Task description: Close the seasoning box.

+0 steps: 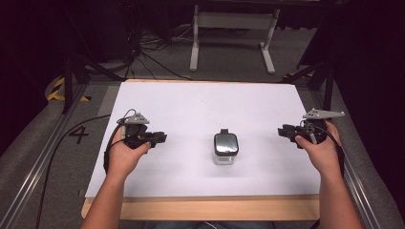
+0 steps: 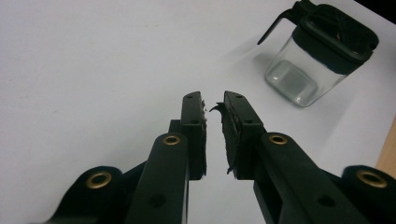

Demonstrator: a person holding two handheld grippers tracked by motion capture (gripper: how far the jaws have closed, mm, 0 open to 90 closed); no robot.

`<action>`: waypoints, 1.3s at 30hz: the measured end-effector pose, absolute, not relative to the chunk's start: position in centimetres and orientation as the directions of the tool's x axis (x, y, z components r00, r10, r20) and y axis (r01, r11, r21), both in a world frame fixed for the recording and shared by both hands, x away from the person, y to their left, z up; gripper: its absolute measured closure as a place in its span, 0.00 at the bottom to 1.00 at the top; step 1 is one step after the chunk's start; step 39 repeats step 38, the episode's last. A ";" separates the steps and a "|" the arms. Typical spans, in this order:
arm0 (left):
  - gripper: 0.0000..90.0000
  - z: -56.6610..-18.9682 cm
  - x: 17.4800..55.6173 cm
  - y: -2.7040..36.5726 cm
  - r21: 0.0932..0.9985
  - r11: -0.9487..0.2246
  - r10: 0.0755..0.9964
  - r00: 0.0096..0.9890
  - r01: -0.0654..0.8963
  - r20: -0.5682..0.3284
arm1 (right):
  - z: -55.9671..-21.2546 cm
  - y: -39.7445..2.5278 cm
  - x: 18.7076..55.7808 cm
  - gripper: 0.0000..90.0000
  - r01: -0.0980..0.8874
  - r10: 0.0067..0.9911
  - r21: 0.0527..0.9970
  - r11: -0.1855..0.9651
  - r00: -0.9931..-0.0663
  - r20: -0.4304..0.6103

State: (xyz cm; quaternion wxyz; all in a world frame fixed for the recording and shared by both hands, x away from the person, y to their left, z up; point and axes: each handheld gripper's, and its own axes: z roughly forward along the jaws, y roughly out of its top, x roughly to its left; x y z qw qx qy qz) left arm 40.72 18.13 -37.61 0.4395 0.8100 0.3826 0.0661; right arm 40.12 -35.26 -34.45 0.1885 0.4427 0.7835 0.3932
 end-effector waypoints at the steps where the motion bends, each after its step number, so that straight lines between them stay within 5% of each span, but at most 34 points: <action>1: 0.87 -37.7 40.8 18.3 0.758 -0.309 0.685 0.687 0.574 -0.241 | -34.7 -35.6 40.3 0.70 0.550 0.851 0.779 0.300 -0.524 0.042; 11: 0.81 -39.4 42.1 19.9 0.737 -0.294 0.724 0.645 0.608 -0.244 | -37.6 -38.2 41.7 0.54 0.616 0.898 0.745 0.256 -0.438 0.053; 26: 0.72 -42.8 44.1 20.2 0.665 -0.338 0.745 0.620 0.667 -0.244 | -41.6 -38.2 42.7 0.53 0.630 0.911 0.732 0.259 -0.410 0.031; 39: 0.68 -43.2 44.3 19.8 0.686 -0.338 0.719 0.647 0.644 -0.253 | -42.3 -37.6 42.8 0.53 0.620 0.906 0.738 0.267 -0.423 0.028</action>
